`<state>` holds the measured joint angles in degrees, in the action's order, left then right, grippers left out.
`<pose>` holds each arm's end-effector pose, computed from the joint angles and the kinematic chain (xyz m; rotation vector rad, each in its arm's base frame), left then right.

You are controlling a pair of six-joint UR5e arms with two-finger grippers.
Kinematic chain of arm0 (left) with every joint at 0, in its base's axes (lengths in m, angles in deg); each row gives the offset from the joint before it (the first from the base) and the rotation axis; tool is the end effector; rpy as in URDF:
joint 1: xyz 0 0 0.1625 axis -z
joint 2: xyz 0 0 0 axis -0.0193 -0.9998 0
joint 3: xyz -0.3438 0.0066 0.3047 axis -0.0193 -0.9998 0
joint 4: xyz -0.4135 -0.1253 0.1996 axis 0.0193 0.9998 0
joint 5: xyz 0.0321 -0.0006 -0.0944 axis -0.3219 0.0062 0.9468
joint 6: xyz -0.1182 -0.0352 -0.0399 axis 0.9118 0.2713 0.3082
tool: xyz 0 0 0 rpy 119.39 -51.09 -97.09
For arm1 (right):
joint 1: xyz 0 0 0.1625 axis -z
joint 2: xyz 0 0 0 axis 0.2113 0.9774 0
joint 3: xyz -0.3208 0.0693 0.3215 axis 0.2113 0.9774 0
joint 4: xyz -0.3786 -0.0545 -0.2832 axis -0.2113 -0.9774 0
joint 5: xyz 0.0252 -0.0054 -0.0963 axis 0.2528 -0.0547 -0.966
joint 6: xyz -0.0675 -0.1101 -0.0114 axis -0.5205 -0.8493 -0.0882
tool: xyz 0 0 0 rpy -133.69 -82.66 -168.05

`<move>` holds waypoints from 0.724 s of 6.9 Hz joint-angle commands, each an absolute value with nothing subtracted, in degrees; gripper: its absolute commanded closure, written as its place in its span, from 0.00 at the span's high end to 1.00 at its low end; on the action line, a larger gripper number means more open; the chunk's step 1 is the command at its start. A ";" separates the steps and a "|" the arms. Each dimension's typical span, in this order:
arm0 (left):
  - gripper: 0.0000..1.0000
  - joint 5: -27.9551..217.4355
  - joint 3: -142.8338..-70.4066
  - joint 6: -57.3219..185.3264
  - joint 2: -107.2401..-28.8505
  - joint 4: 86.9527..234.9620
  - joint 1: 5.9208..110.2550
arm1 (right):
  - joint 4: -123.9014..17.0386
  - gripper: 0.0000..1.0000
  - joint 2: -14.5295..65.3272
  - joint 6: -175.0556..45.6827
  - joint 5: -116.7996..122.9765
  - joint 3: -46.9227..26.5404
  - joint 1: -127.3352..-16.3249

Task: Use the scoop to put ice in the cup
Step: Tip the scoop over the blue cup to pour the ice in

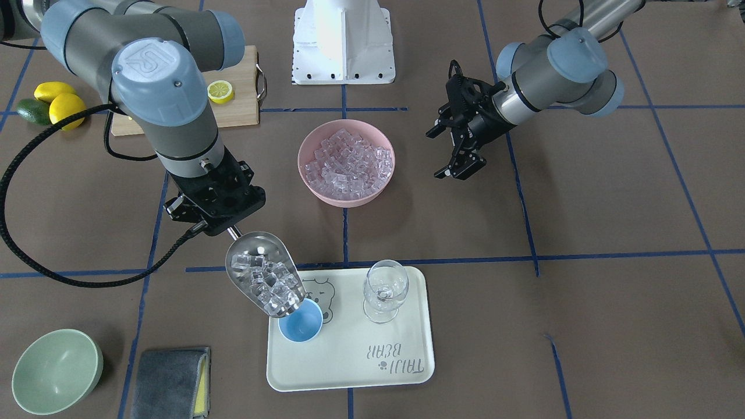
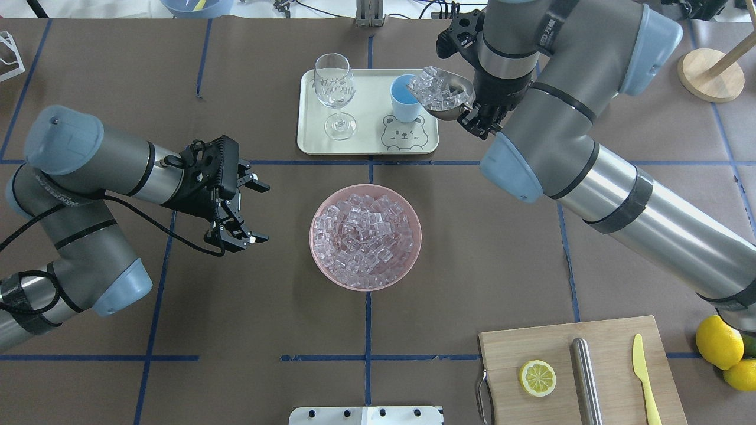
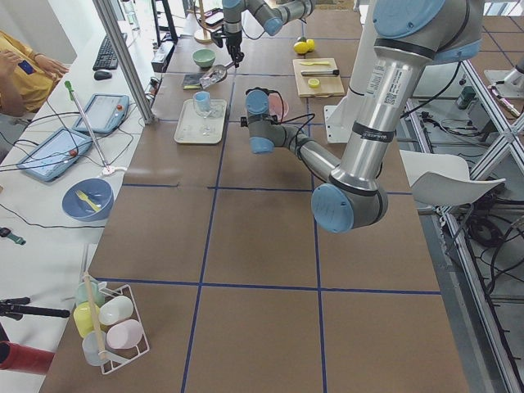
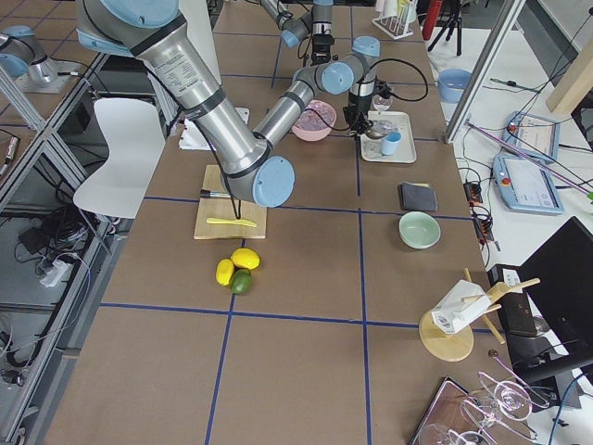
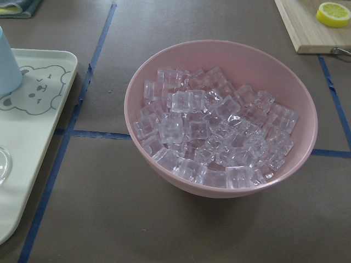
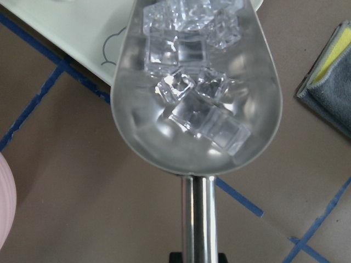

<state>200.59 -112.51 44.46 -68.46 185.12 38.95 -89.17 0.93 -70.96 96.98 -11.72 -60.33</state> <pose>0.4908 -0.4839 0.3131 1.0594 1.0778 1.2183 -0.4537 -0.6180 0.2027 0.2106 -0.6254 -0.6414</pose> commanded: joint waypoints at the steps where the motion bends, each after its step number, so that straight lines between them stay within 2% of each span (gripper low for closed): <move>1: 1.00 200.47 -112.51 44.53 -68.49 185.21 38.79 | -93.83 0.00 -0.20 -73.80 96.87 -10.98 -60.45; 3: 1.00 200.56 -112.51 44.53 -68.49 185.22 38.71 | -97.51 0.00 -1.51 -75.73 96.61 -10.28 -60.71; 5: 1.00 200.47 -112.42 44.53 -68.49 185.39 38.79 | -101.04 0.00 -6.69 -78.36 96.43 -5.01 -61.15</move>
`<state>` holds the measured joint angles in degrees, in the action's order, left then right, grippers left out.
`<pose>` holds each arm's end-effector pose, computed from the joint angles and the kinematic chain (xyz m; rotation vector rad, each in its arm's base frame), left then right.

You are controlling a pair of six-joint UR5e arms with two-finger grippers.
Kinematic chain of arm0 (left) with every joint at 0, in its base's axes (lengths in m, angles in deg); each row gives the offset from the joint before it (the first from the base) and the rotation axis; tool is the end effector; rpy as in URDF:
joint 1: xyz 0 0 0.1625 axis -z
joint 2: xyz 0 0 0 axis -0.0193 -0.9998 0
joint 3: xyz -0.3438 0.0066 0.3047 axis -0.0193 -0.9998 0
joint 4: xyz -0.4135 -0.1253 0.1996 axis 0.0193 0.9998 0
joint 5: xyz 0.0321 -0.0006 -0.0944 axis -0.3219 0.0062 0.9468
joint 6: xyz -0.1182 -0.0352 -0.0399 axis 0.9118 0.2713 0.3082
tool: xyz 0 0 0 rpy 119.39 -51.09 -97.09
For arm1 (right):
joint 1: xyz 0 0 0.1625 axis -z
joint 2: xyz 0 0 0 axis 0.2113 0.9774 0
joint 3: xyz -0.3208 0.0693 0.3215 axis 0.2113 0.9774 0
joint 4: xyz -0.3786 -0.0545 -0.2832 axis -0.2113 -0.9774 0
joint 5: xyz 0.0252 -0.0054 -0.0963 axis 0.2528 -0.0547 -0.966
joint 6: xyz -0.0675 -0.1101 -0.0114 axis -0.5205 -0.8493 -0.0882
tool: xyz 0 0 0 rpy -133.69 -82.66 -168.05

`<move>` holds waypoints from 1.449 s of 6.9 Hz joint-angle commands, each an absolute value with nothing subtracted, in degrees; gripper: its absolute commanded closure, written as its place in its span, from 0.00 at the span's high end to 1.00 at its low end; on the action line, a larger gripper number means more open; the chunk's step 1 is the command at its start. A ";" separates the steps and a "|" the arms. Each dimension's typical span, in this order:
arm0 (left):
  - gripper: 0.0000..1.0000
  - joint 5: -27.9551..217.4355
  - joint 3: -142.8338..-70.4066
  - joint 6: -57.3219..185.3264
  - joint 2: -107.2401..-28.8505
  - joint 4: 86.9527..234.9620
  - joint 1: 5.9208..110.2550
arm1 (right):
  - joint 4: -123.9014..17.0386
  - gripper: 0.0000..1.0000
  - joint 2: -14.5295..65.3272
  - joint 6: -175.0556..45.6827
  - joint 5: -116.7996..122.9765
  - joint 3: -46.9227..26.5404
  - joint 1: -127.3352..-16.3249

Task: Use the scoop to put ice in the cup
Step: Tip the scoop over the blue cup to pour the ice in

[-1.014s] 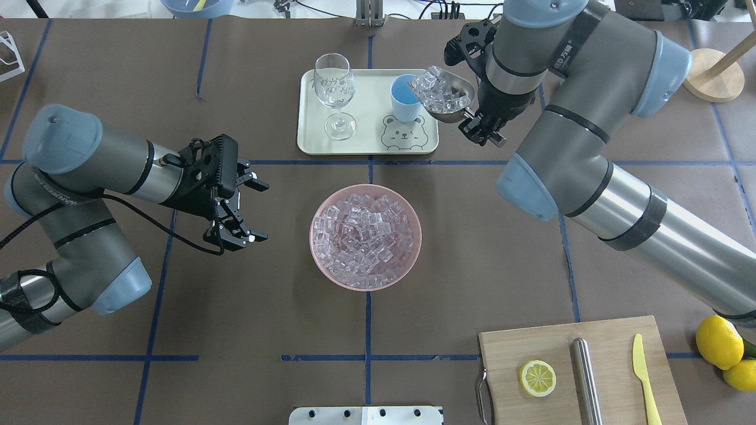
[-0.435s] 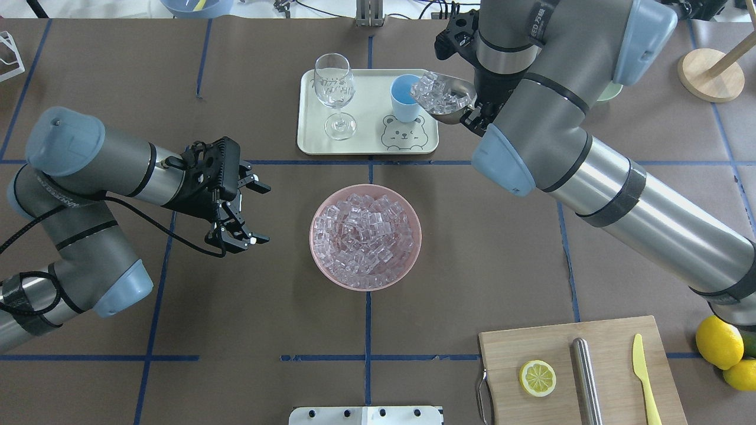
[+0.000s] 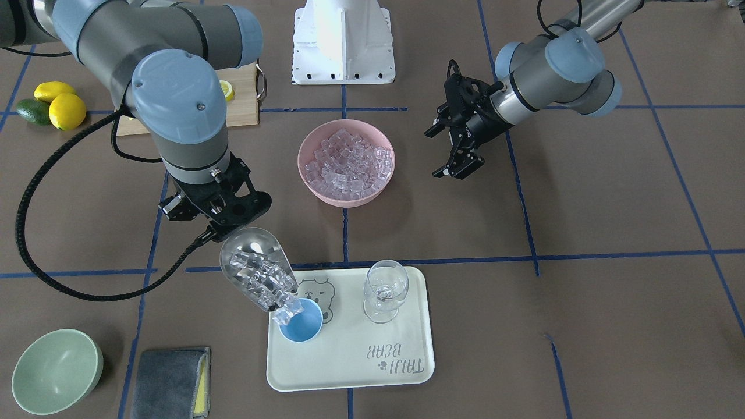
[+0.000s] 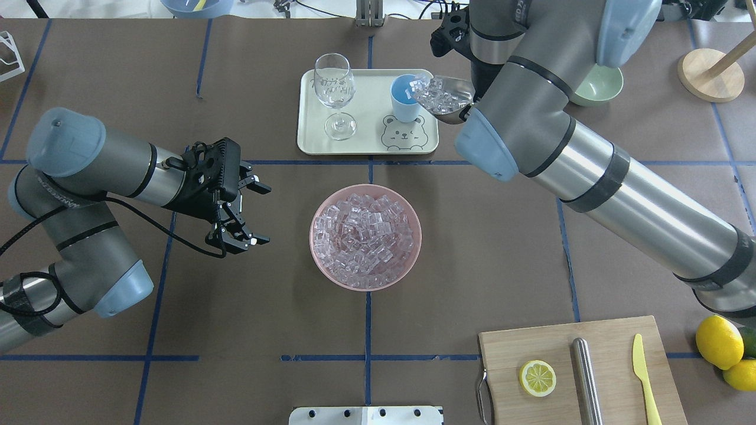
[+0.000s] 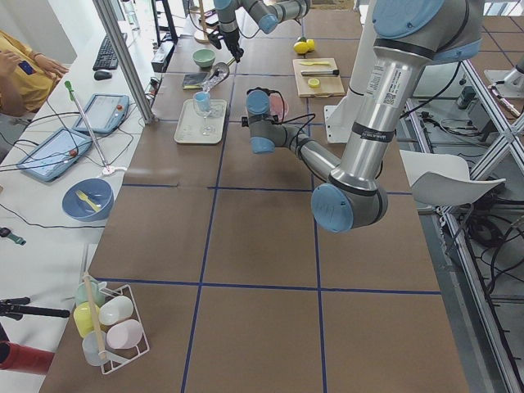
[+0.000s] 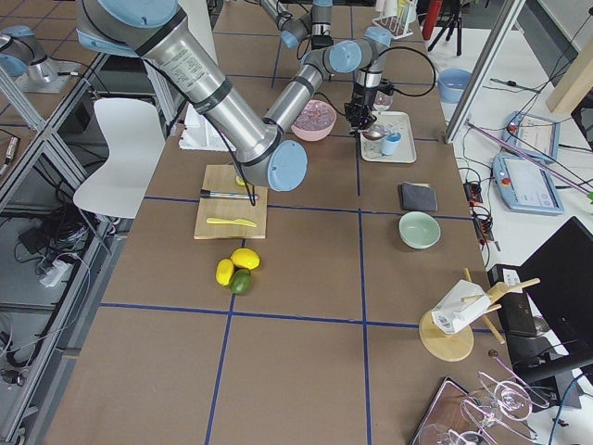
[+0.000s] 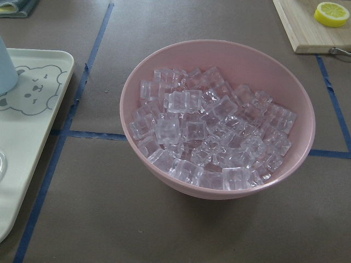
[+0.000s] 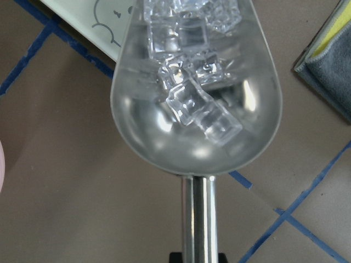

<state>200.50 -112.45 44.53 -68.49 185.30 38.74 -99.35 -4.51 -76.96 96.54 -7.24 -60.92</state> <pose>0.4927 -0.4824 0.3129 1.0605 1.0800 1.2195 -0.4550 -0.6327 0.1879 0.0996 -0.5495 -0.7002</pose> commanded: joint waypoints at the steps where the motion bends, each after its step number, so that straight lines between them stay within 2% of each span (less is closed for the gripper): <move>1: 1.00 200.47 -112.33 44.53 -68.49 185.48 38.79 | -101.48 0.00 -6.79 -79.25 96.61 -4.82 -61.68; 6: 1.00 200.39 -112.33 44.53 -68.40 185.65 38.79 | -107.02 0.00 -12.05 -83.64 96.43 -0.88 -62.73; 7: 1.00 200.47 -112.42 44.53 -68.40 185.65 38.88 | -109.20 0.00 -16.15 -85.91 95.30 3.74 -62.74; 10: 1.00 200.47 -112.51 44.53 -68.40 185.65 38.88 | -111.07 0.00 -17.43 -93.99 92.40 7.47 -62.91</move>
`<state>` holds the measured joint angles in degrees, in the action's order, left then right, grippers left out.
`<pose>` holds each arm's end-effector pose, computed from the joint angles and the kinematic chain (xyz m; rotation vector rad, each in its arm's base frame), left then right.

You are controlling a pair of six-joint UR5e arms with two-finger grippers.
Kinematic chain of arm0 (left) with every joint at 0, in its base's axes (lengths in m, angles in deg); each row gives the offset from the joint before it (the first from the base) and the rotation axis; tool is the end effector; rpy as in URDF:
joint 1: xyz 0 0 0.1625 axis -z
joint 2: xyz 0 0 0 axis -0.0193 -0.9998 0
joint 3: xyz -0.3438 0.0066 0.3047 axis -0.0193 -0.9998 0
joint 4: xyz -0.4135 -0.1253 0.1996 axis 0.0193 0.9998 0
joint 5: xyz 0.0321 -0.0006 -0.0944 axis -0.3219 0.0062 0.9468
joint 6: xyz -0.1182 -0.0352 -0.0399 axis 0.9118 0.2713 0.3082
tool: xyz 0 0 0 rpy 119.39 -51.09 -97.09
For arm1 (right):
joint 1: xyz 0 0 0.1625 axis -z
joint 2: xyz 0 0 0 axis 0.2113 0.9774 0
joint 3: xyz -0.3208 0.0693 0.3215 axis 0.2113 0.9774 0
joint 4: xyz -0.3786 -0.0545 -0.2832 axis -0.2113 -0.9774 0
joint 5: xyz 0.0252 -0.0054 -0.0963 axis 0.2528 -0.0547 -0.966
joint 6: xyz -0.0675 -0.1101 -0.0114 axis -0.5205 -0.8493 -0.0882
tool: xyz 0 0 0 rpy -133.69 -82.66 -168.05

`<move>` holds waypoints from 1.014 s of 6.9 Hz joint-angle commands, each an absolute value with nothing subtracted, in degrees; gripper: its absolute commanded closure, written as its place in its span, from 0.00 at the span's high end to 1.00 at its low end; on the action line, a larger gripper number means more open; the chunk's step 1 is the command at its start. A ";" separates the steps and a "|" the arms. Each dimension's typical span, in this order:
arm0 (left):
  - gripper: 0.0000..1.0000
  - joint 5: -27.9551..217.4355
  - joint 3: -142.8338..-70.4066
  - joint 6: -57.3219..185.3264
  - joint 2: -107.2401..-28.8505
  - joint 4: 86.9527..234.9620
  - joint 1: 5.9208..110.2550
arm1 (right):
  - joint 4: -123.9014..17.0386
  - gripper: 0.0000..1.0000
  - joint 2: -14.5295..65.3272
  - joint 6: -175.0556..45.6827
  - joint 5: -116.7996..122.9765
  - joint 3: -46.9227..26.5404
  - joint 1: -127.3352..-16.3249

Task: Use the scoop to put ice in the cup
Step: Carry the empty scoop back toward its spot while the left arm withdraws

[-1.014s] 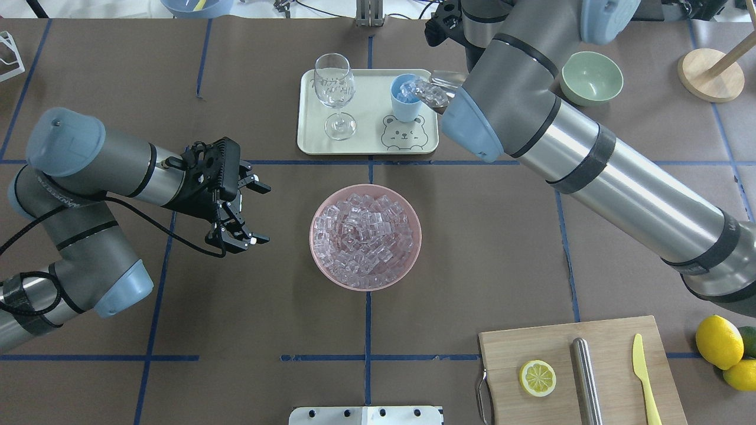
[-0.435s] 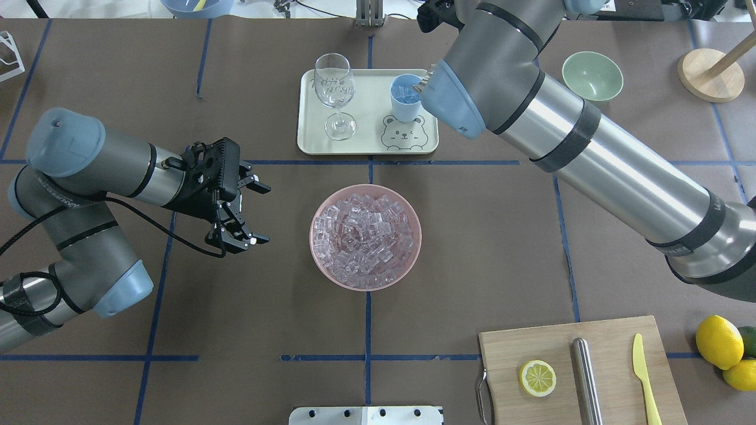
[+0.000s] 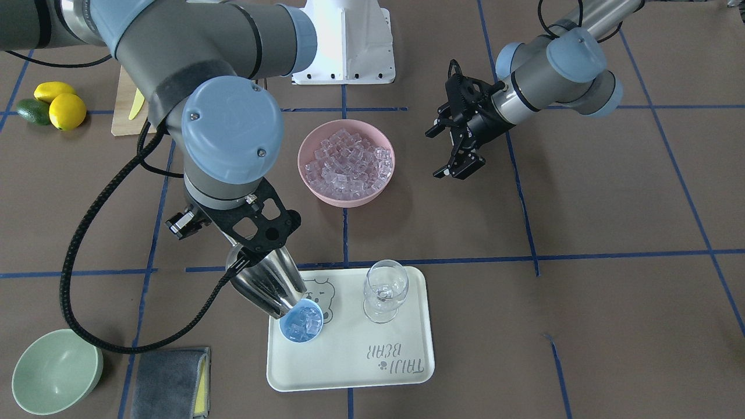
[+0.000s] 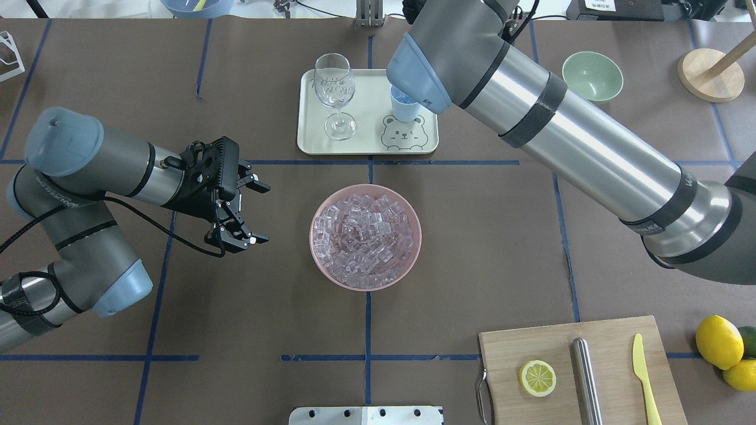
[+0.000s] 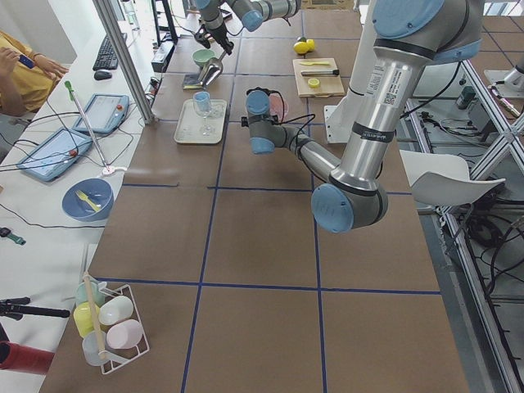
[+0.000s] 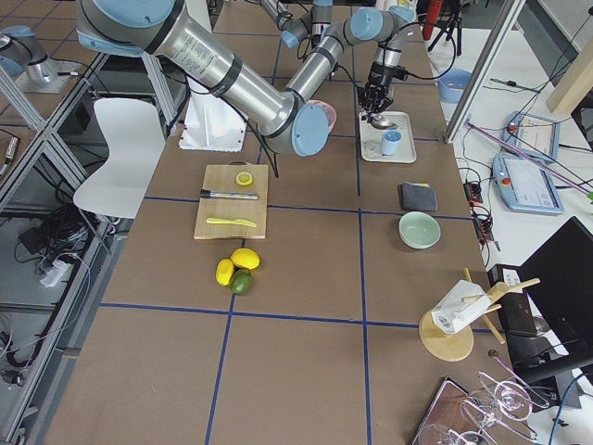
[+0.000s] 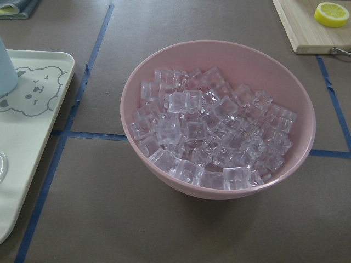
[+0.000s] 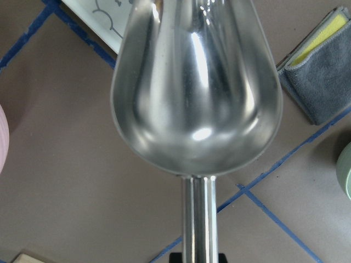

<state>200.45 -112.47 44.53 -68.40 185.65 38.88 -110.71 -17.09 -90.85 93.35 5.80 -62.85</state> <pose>0.4909 -0.4832 0.3131 1.0669 1.0790 1.2175 -0.4534 -0.6823 0.1343 -0.0117 -0.4305 -0.8623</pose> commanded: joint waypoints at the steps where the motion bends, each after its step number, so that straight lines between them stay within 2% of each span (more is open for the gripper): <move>1: 1.00 200.47 -112.51 44.53 -68.40 185.74 38.88 | -111.07 0.00 -17.60 -94.72 92.56 7.31 -62.91; 2: 1.00 200.47 -112.51 44.53 -68.40 185.74 38.88 | -112.37 0.00 -17.08 -93.59 93.44 4.78 -63.52; 5: 1.00 200.38 -112.51 44.53 -68.40 185.65 38.88 | -111.78 0.00 -6.47 -84.83 94.24 -10.40 -64.14; 7: 1.00 200.30 -112.59 44.53 -68.40 185.65 38.97 | -108.20 0.00 4.31 -74.56 95.98 -21.90 -64.49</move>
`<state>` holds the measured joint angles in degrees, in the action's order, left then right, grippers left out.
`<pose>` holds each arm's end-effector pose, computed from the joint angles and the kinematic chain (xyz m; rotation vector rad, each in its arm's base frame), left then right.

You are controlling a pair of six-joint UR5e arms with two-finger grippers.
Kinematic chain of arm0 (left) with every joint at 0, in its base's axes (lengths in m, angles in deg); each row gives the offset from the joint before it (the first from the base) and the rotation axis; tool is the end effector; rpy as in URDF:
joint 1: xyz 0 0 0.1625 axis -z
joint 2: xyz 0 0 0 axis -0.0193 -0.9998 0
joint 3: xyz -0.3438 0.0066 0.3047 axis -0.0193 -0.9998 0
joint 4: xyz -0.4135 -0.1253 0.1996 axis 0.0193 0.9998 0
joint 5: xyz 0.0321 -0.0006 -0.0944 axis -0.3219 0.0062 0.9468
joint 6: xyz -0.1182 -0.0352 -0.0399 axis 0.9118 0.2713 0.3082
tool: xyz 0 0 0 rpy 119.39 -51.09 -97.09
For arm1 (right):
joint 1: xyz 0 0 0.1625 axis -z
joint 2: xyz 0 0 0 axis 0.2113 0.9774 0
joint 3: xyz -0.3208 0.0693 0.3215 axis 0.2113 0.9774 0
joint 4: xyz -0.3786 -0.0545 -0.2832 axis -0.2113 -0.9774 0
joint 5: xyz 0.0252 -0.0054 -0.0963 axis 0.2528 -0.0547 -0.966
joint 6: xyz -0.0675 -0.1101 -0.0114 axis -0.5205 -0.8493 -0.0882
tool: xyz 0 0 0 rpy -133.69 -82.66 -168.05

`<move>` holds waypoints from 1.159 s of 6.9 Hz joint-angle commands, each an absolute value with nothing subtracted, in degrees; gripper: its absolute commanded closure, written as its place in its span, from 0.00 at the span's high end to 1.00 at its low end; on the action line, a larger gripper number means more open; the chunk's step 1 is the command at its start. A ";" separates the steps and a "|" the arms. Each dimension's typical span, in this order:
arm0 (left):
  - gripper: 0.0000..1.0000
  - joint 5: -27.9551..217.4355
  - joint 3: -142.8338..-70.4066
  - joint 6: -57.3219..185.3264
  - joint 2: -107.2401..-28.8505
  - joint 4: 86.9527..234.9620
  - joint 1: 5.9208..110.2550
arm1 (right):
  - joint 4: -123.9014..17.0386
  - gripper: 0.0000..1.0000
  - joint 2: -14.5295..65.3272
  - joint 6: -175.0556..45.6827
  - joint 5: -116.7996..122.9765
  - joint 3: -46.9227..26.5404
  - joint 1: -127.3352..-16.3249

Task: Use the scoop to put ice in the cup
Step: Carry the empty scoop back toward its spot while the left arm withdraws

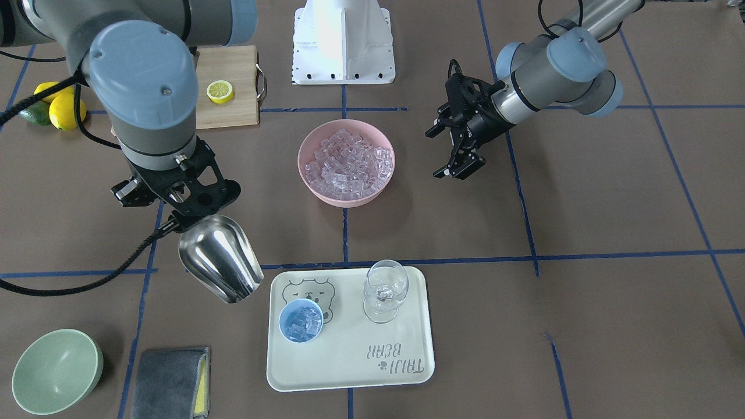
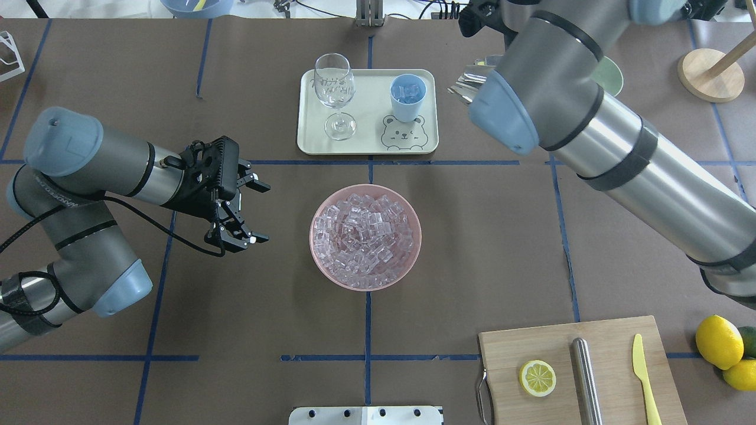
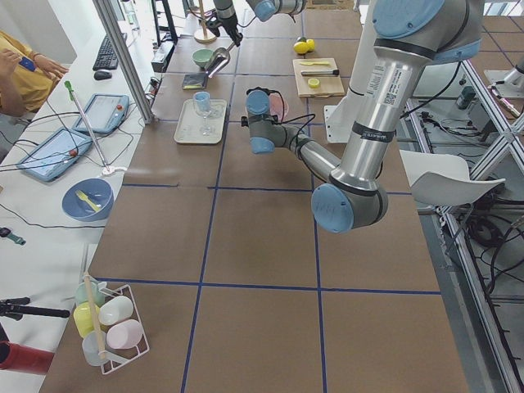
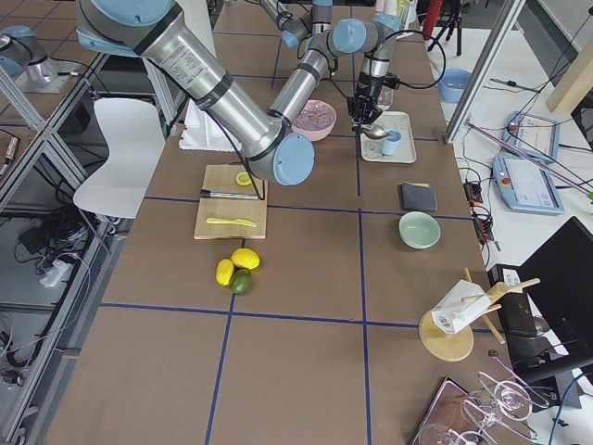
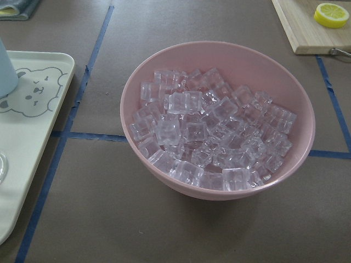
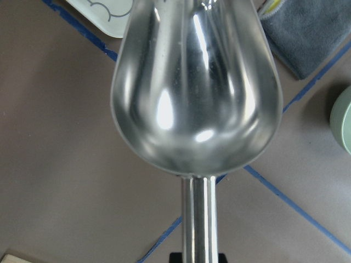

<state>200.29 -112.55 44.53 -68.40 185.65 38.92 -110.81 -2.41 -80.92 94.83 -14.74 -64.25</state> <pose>0.4902 -0.4837 0.3124 1.0699 1.0766 1.2154 -0.3813 -0.6174 0.1894 0.0438 -0.4804 -0.6878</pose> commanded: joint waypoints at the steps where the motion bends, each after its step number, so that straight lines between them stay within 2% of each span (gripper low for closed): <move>1: 1.00 200.38 -112.59 44.53 -68.40 185.65 38.97 | -103.38 0.00 12.03 -67.81 96.34 -27.96 -64.32; 5: 1.00 200.56 -112.68 44.44 -68.40 185.48 39.23 | -93.28 0.00 28.31 -37.75 99.69 -38.64 -64.15; 7: 1.00 200.39 -112.68 44.44 -67.71 185.30 39.76 | -68.31 0.00 43.24 -30.01 97.68 -38.14 -62.05; 8: 1.00 200.47 -112.33 44.26 -67.44 185.13 41.50 | -59.22 0.00 47.57 -27.60 94.01 -36.05 -59.68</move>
<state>200.47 -112.60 44.39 -67.86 185.28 40.06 -71.89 40.96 -31.95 97.44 -37.83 -62.16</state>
